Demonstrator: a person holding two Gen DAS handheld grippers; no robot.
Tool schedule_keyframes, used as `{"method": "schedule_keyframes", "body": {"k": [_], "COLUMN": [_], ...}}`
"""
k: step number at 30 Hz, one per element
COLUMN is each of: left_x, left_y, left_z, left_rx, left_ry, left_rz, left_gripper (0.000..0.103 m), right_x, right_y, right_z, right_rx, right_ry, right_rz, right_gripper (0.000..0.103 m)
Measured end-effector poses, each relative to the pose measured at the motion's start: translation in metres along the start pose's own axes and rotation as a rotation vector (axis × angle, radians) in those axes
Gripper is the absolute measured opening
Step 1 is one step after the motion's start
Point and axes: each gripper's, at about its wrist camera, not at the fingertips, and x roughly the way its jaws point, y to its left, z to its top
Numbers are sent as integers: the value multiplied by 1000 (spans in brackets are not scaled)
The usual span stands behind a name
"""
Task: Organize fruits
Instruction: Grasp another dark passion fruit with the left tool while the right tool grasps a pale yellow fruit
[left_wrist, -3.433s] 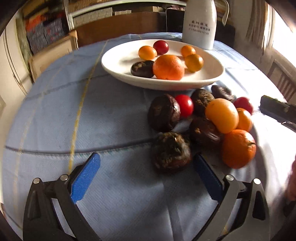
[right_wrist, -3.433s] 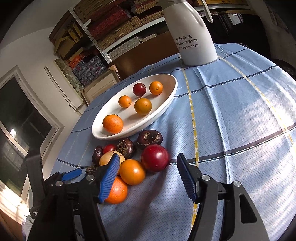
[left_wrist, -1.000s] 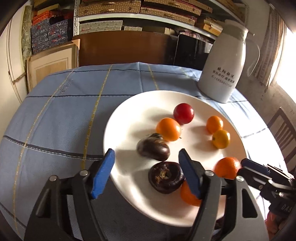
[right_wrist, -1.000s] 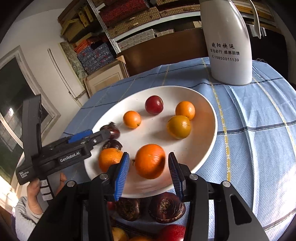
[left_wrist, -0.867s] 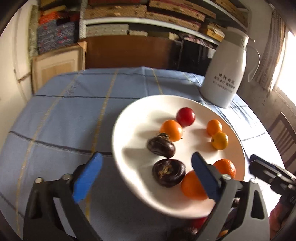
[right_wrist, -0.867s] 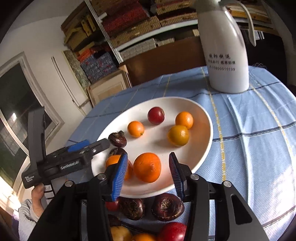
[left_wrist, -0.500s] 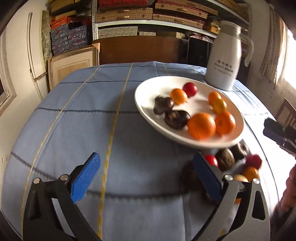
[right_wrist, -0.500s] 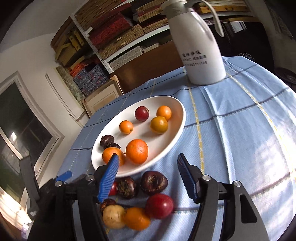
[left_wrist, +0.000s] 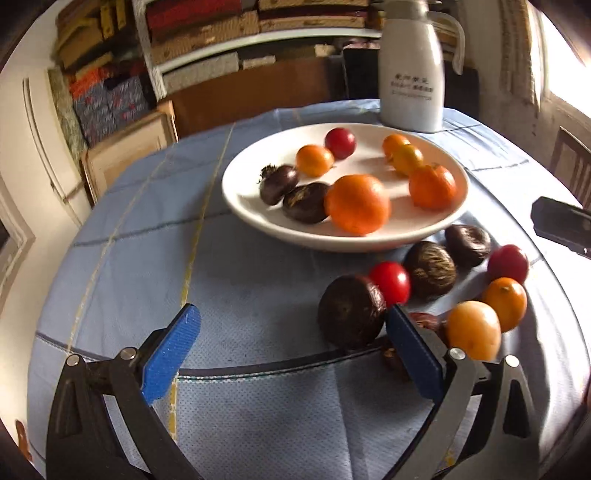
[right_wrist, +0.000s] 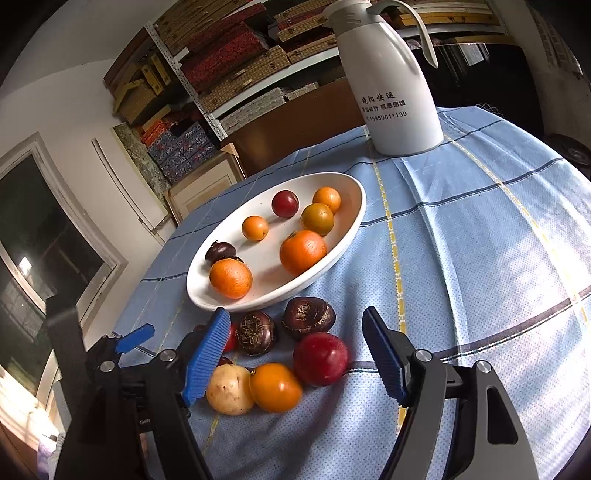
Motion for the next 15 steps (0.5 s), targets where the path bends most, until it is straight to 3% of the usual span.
{"method": "schedule_keyframes", "body": {"k": [5, 9, 12, 15], "left_x": [-3, -6, -9, -9], "left_y": [44, 70, 64, 50], "left_z": [-11, -22, -23, -21], "left_rx": [-141, -243, -219, -141], "left_ry": [23, 43, 34, 25], "left_rz": [102, 97, 65, 78], "left_gripper": [99, 99, 99, 99], "right_x": [0, 0, 0, -2], "right_y": [-1, 1, 3, 8], "right_z": [0, -2, -3, -8], "right_rx": [6, 1, -15, -40], "right_ry": [0, 6, 13, 27], "right_rz": [4, 9, 15, 28], "right_gripper": [75, 75, 75, 75]}}
